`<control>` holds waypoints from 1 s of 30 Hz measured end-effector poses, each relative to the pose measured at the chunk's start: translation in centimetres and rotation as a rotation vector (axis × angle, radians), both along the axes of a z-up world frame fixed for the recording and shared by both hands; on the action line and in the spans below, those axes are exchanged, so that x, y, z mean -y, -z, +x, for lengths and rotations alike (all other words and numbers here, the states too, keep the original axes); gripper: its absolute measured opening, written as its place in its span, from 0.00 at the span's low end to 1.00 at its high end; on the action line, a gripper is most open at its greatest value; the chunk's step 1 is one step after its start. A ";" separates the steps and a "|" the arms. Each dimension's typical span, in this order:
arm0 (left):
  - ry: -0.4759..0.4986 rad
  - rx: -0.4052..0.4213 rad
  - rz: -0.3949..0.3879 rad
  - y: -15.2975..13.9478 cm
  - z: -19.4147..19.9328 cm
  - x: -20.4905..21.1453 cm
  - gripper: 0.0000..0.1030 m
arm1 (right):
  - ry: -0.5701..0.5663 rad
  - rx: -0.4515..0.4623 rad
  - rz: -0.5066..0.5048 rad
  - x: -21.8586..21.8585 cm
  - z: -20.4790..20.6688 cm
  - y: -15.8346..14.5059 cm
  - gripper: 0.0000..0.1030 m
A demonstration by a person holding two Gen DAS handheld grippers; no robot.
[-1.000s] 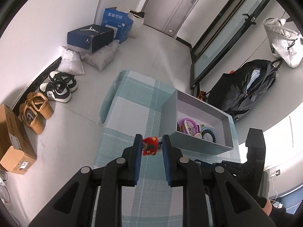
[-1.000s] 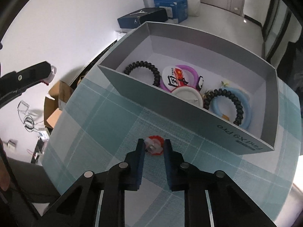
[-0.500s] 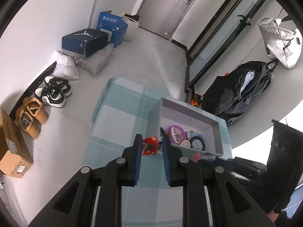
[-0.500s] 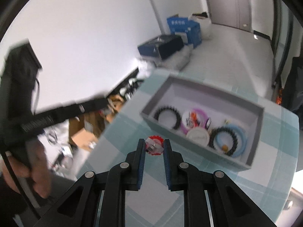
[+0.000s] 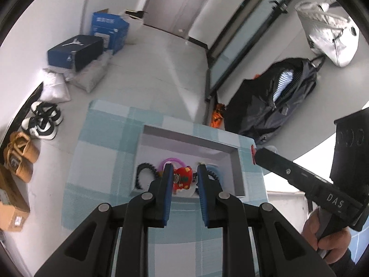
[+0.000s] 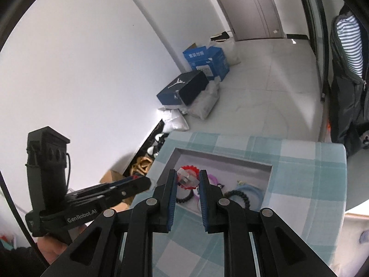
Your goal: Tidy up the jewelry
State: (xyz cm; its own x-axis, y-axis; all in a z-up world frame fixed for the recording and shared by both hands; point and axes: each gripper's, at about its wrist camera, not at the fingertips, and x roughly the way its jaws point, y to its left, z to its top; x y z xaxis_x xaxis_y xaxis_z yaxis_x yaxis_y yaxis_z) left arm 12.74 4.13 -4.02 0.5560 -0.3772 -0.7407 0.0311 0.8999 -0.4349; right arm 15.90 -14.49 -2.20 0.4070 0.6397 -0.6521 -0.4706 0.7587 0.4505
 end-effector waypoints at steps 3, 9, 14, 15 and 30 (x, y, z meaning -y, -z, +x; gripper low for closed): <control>0.046 0.006 0.023 -0.3 1.3 0.8 0.16 | 0.007 -0.003 0.021 0.6 0.5 -0.4 0.17; 0.093 -0.027 0.014 0.8 3.5 2.1 0.16 | 0.019 -0.037 0.040 1.8 2.0 0.6 0.17; 0.083 -0.072 -0.009 1.7 4.8 1.9 0.15 | 0.066 -0.100 0.042 3.1 3.6 2.7 0.17; 0.077 -0.078 -0.014 1.6 5.0 1.9 0.15 | 0.074 -0.113 0.046 3.4 3.8 2.9 0.17; 0.082 -0.154 -0.047 2.7 6.0 2.1 0.16 | 0.041 -0.134 -0.002 1.5 4.0 4.0 0.19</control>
State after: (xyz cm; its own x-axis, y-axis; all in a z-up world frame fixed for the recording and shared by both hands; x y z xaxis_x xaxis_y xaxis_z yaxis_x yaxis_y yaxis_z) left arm 18.74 1.99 -6.67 0.4029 -0.4527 -0.7955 0.0333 0.8758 -0.4816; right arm 19.94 -15.95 -6.22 0.3417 0.6231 -0.7036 -0.3746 0.7769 0.5061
